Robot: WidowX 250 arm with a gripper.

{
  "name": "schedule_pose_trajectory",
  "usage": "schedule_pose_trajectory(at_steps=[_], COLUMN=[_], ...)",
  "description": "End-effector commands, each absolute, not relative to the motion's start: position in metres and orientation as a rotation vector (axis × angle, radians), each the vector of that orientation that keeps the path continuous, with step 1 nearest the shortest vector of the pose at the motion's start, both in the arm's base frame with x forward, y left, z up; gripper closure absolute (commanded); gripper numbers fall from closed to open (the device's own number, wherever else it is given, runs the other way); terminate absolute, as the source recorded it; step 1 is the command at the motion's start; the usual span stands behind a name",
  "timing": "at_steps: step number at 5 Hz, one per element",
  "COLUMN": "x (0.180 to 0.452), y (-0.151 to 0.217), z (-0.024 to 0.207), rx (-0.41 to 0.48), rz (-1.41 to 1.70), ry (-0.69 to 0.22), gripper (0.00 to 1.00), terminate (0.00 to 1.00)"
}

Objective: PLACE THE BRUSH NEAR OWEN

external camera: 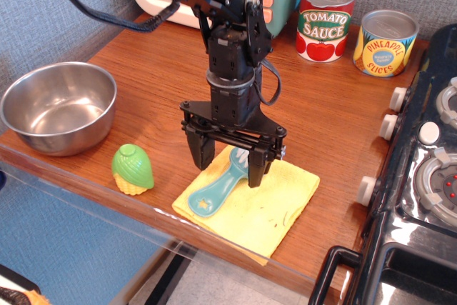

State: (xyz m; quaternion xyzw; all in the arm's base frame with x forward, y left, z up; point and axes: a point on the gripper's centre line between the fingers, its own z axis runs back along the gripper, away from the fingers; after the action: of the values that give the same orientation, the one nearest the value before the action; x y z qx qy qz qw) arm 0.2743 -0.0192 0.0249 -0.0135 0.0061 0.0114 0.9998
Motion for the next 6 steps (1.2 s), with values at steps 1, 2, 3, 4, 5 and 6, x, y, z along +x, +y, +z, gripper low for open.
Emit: schedule_pose_trajectory(at_steps=[1,2,3,4,5,6], x=[0.279,0.281,0.282,0.282,0.283,0.29], y=[-0.023,-0.024,-0.025,-0.025,-0.024,-0.011], z=[0.026,0.023,0.022,0.024,0.043,0.083], rx=[-0.013,-0.011,-0.002,-0.008,-0.03,-0.071], rz=[0.007,0.006,-0.001,-0.007,-0.02,-0.009], ry=[-0.01,-0.011,-0.005,-0.004,-0.04,-0.138], gripper=[0.0,1.0,1.0,1.0,1.0,1.0], terminate=[0.0,0.0,0.0,0.0,0.0,0.0])
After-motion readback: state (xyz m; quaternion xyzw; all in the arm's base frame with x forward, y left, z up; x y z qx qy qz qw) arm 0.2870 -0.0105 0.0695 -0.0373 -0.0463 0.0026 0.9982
